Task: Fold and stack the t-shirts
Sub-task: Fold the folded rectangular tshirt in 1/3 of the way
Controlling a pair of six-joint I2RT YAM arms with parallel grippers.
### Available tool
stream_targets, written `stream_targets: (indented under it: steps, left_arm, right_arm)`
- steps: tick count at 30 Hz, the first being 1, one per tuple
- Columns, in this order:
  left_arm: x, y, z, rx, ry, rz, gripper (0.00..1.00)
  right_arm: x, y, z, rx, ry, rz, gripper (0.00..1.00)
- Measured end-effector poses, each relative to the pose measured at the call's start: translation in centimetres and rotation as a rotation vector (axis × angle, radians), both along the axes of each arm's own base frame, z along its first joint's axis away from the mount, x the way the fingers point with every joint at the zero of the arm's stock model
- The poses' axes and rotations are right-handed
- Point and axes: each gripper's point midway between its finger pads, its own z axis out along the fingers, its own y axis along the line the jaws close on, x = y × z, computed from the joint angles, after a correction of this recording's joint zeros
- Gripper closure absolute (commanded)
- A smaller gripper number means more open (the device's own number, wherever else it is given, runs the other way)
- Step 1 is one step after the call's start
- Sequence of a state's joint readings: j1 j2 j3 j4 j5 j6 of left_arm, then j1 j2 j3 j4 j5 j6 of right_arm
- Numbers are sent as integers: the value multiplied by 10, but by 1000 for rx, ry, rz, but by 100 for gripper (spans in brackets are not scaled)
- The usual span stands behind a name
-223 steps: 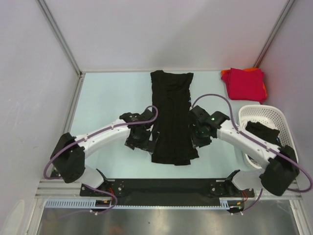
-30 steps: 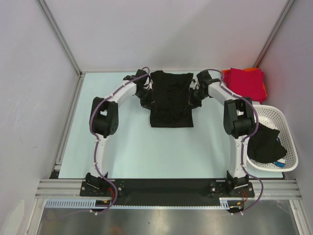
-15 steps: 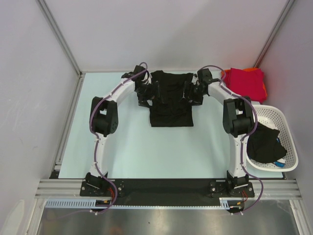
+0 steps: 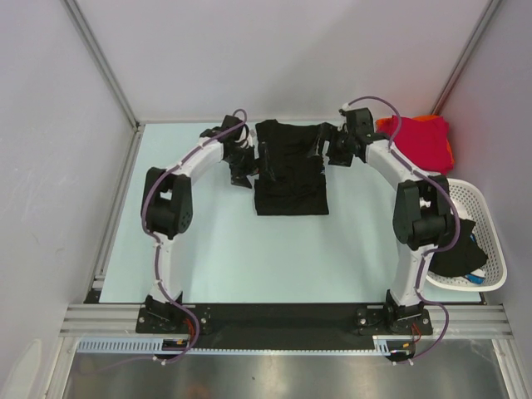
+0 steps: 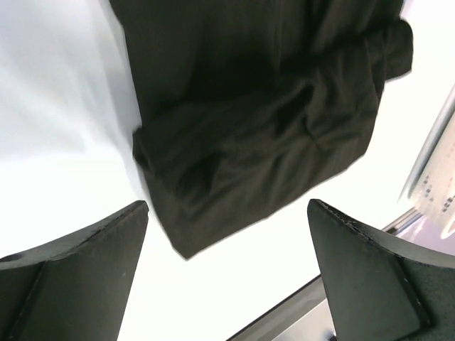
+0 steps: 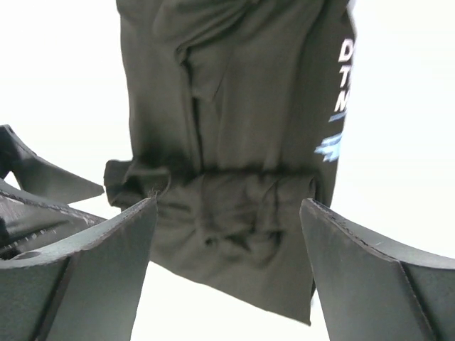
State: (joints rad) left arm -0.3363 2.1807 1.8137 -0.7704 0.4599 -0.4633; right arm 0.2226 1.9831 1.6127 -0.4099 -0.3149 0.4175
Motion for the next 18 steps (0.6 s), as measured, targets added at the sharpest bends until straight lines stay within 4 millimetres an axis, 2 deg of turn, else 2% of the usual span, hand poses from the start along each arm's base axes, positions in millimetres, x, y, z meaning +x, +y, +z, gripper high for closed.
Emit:
stream_targets:
  steps: [3, 8, 12, 18]
  left_arm:
    - [-7, 7, 12, 23, -36, -14, 0]
    - [-18, 20, 26, 79, -93, -39, 0]
    - [-32, 30, 17, 119, -79, -60, 0]
    - [-52, 36, -5, 161, -20, -90, 0]
  right_arm:
    - [-13, 2, 2, -2, 12, 28, 21]
    - [-46, 14, -24, -113, 70, 126, 28]
    - [-76, 39, -38, -219, 88, 236, 31]
    - [-101, 67, -46, -356, 64, 333, 30]
